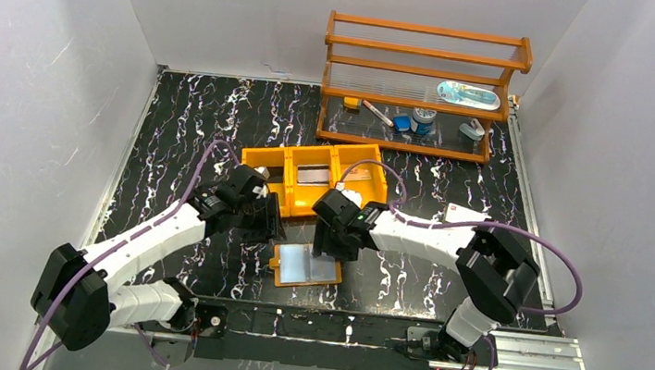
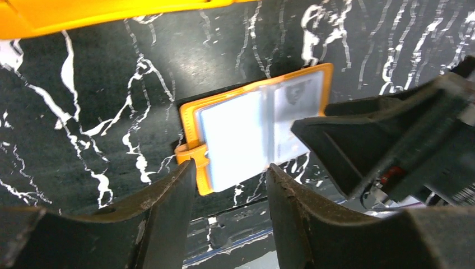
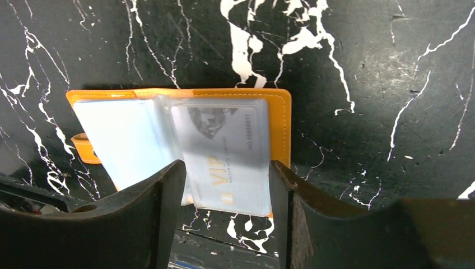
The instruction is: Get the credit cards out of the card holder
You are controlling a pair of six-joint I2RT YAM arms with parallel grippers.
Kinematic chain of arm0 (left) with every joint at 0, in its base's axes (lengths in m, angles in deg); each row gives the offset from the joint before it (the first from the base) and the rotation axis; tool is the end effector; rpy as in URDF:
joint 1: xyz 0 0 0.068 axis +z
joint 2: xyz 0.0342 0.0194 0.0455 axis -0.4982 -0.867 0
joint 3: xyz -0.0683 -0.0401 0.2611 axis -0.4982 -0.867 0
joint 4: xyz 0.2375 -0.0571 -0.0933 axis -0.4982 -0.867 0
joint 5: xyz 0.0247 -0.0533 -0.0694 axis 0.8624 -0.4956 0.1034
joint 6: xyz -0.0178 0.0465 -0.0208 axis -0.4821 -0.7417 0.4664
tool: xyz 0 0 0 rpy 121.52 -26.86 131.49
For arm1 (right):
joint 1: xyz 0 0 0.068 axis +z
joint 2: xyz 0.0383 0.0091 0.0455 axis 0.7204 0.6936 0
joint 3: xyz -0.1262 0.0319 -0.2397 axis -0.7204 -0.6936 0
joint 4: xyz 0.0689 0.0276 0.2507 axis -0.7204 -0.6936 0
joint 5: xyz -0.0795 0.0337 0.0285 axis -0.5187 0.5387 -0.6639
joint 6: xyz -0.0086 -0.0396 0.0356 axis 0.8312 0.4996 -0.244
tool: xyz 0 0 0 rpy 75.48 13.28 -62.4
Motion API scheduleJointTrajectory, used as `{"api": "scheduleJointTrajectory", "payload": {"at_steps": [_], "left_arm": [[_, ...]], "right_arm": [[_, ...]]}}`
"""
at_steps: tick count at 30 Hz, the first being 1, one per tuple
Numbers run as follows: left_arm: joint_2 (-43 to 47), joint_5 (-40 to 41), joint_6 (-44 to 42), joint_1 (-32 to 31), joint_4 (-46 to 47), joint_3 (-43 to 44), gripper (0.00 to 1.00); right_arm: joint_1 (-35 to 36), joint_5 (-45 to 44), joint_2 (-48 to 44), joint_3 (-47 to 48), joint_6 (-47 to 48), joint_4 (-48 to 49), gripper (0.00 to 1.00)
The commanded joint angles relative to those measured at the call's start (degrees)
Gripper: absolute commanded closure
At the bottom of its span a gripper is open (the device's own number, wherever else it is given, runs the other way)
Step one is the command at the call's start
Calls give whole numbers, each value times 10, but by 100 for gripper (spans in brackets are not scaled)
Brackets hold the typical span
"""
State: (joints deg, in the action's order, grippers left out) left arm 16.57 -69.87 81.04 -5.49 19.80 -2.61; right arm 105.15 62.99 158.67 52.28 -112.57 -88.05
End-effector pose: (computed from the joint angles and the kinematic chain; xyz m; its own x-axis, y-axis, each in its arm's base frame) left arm 0.1828 -0.1358 0.2345 -0.8988 -0.1999 -0.3901 0.0338 0.8556 -0.5165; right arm 0.1678 0.2705 0.1822 -0.9326 0.0348 -0.3594 -0.0831 0.9480 0.3074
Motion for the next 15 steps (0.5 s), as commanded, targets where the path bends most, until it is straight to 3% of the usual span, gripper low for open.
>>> {"api": "scheduleJointTrajectory", "payload": {"at_steps": [1,9,15], "left_arm": [[12,12,23,-3,13,-31,54],[-15,-10,40,-2,46,-71,60],[-9,-32,39,-3,66,-89,63]], "right_arm": [[22,-41,15,47,10,-35,33],[52,-83,59,86,2,-78,24],[67,-104,97,106,-1,-106,26]]}}
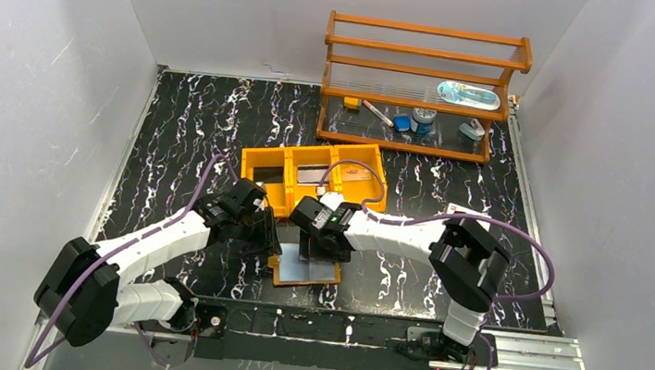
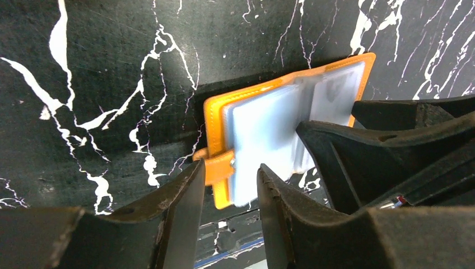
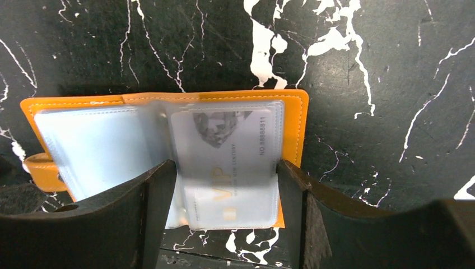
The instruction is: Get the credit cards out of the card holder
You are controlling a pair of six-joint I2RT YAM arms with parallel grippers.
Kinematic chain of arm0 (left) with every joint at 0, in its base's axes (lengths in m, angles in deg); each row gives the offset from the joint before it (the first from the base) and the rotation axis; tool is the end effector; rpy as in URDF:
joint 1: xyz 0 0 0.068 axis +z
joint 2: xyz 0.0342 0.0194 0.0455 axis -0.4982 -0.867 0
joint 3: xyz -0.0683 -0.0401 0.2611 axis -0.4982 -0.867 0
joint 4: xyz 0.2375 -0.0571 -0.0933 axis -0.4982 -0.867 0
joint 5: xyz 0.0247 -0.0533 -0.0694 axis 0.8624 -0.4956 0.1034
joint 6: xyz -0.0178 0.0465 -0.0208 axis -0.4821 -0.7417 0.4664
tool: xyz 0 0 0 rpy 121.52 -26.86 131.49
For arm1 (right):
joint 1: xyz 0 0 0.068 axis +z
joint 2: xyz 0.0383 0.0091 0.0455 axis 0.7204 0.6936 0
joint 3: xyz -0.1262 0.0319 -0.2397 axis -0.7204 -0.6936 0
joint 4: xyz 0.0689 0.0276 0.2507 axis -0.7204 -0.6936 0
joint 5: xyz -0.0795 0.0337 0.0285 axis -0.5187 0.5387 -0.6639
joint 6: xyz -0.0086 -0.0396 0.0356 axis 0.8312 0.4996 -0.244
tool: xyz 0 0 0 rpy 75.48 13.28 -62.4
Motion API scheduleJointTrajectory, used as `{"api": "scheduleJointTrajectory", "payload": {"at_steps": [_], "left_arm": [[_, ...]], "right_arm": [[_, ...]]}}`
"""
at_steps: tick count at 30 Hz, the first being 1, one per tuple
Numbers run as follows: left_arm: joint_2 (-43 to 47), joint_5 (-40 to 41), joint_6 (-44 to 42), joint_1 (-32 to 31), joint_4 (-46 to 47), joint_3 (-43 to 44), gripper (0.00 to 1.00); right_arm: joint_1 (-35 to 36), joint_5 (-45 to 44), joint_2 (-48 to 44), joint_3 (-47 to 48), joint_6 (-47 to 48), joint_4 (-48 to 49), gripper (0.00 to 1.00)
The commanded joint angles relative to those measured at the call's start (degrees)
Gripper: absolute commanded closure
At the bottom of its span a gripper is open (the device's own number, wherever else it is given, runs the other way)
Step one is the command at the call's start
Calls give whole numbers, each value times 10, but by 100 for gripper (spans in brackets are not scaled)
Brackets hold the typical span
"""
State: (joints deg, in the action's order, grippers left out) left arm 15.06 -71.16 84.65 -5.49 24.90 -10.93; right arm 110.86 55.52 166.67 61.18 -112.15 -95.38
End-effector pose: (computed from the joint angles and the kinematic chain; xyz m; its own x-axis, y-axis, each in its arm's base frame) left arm 0.1739 -0.1304 0.1898 -0.9278 -0.2301 -0.2938 -0.0520 0.8593 -0.5089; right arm 0.1555 0.3078 0.1770 -0.9106 -0.0748 -0.4064 -0.1467 0.9779 0.1489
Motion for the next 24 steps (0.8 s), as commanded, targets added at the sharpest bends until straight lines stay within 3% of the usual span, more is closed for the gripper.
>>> {"api": "scheduleJointTrajectory", "payload": {"at_steps": [1,9,24], "left_arm": [[7,-23,3,-2,17,-6,63],[13,-42,-8,-2,26,-1,65],[-29,-87,-15,-3,57,-11,68]], "right_arm": [[11,-31,15,19,-6,-34,27],[13,-42,-13,33,-14,-44,39],[14,9,-70,12,-20,6,35]]}}
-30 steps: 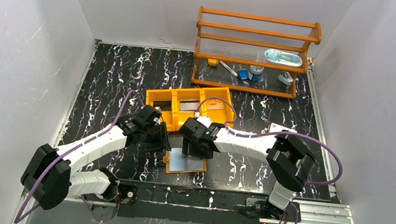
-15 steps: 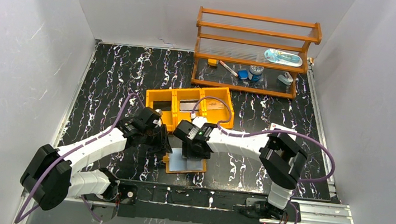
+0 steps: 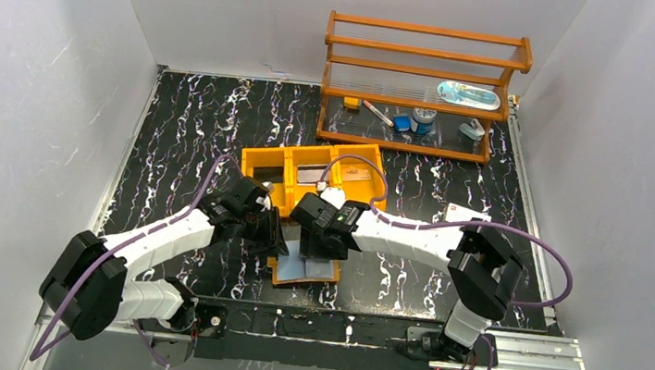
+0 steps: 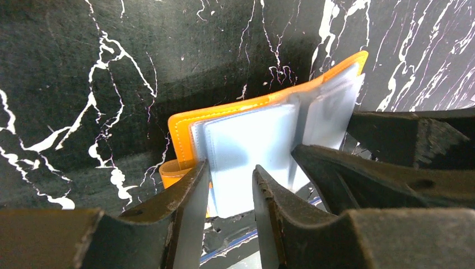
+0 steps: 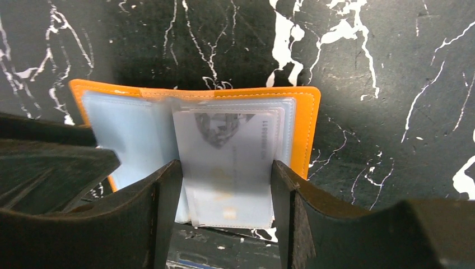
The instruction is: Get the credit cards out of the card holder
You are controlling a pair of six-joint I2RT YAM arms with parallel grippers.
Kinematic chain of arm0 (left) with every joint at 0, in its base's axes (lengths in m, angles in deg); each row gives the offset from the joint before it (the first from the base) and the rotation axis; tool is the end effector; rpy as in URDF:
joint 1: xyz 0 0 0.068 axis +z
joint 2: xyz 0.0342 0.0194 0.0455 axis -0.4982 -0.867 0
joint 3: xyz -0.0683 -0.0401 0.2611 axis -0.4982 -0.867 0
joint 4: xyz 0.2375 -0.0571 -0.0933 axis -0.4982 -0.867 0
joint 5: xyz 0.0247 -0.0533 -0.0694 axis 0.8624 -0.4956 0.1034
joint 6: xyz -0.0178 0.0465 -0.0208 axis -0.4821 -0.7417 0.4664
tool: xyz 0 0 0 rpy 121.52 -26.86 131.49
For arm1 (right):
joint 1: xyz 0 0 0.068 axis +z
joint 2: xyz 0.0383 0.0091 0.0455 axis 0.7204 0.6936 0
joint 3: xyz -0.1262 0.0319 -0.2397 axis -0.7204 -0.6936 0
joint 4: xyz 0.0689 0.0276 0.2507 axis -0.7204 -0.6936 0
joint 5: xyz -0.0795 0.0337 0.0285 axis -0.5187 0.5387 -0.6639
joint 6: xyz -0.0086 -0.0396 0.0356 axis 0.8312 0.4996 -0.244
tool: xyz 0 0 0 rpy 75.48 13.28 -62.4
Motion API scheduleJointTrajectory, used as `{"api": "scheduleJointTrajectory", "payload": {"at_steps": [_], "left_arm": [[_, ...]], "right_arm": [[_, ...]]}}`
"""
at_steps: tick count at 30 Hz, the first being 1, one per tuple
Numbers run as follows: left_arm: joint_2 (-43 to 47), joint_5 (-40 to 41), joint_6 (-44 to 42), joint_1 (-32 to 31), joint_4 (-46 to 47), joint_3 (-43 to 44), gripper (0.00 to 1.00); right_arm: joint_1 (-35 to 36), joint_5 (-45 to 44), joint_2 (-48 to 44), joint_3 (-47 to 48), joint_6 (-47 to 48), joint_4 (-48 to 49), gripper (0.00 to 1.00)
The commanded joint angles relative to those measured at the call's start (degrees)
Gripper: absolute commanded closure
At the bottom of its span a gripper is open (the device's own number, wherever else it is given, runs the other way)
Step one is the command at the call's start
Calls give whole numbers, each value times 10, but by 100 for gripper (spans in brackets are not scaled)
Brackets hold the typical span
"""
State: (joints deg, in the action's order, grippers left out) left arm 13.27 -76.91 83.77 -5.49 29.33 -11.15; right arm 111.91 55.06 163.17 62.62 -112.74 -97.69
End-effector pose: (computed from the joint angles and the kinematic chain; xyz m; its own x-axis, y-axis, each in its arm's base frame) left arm 0.1784 -0.1379 0.1879 -0.9440 -0.1873 -0.2716 0.0052 0.8146 -0.5800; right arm 0.1484 0.3068 0.2022 -0.9003 -0.0624 -0.4308 -0.1567 0.9698 0.1868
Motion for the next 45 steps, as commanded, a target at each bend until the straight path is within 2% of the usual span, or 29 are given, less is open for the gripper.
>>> {"api": "scheduleJointTrajectory", "payload": {"at_steps": [1,20,25,35,40,45], "left_arm": [[-14,-33,-6,-3,18,-12,68],[-52,-52,-12,-3,35,-27,71],[-51,-51,-13,-3,35,-28,73],[-34,-46,-8,-3,32,-29,76],[-14,-21,-6,-3,9,-25,76],[26,41,6,-3,-45,-16,75]], "right_arm": [[3,20,-36,-6,-15,38,35],[2,72,-28,-55,-23,100,31],[2,81,-46,-54,-24,113,34],[2,139,-79,-81,-38,197,44],[2,158,-72,-82,-37,220,44],[2,186,-42,-79,-37,234,41]]}}
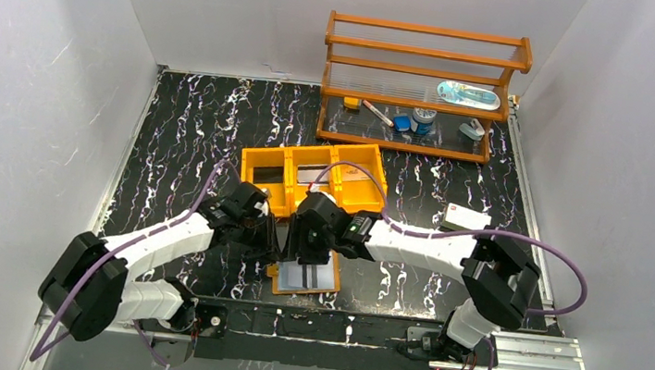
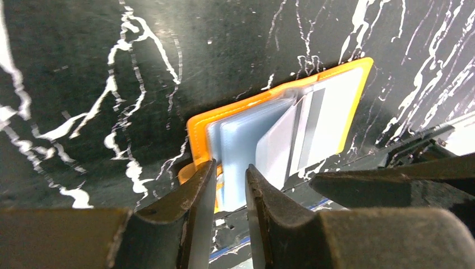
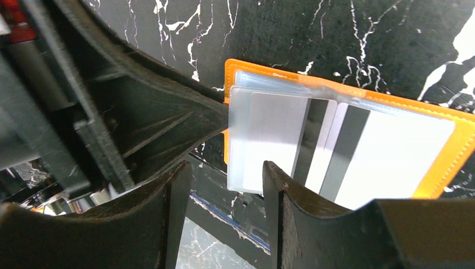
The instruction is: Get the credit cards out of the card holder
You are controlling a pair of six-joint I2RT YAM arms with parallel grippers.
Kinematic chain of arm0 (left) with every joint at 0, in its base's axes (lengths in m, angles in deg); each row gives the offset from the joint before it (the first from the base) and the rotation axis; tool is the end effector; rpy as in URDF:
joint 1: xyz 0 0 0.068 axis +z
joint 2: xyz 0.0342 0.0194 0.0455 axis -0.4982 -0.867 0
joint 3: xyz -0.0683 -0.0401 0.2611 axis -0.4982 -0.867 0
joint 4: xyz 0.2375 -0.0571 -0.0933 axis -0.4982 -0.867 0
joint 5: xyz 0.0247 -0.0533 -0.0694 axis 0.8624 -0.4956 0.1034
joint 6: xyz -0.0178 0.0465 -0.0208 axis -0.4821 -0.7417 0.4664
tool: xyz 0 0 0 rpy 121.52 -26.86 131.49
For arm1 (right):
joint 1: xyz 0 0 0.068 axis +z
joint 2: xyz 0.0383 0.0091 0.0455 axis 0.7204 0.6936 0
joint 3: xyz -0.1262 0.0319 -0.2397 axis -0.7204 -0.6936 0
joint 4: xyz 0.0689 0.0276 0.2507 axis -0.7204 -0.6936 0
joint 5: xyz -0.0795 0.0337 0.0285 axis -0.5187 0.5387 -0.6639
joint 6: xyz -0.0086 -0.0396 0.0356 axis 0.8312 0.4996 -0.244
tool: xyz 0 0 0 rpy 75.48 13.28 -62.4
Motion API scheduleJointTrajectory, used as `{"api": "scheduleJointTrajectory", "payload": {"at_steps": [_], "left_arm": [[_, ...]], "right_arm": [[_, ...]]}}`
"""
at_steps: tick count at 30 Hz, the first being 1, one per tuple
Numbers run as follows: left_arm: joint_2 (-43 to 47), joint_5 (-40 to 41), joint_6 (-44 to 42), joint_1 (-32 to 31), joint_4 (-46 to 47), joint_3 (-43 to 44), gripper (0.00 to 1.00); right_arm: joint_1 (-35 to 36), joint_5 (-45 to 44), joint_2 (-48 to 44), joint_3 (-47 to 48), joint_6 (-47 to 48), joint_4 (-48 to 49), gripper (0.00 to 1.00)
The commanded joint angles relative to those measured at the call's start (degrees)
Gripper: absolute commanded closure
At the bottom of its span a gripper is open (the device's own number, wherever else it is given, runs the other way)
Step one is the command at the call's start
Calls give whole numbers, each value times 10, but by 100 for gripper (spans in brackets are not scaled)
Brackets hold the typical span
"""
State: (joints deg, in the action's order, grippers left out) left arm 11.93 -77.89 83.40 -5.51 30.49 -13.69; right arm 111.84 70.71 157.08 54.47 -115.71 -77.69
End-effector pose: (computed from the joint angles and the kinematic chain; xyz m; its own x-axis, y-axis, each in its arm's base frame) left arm 0.1742 -0.1357 0.1714 -0.9577 -0.1680 -0.2337 -0.0068 0.8250 -0.5651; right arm 0.1395 0.3094 0.2129 -0.9387 -0.0013 -0.3447 -0.2077 0.8000 0.5629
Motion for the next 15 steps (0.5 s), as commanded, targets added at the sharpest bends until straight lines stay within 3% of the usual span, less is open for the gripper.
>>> {"api": "scheduleJointTrajectory", "payload": {"at_steps": [1,8,15], "left_arm": [[49,67,14,-3,-70,11,75],[124,128,35,-1,-132,21,69],[133,82,6,-1,-117,45,59]], "right_arm": [[2,34,23,2,-7,36,42],[-1,13,-4,-14,-11,43,40],[-15,-54,-62,-54,-38,12,36]]}}
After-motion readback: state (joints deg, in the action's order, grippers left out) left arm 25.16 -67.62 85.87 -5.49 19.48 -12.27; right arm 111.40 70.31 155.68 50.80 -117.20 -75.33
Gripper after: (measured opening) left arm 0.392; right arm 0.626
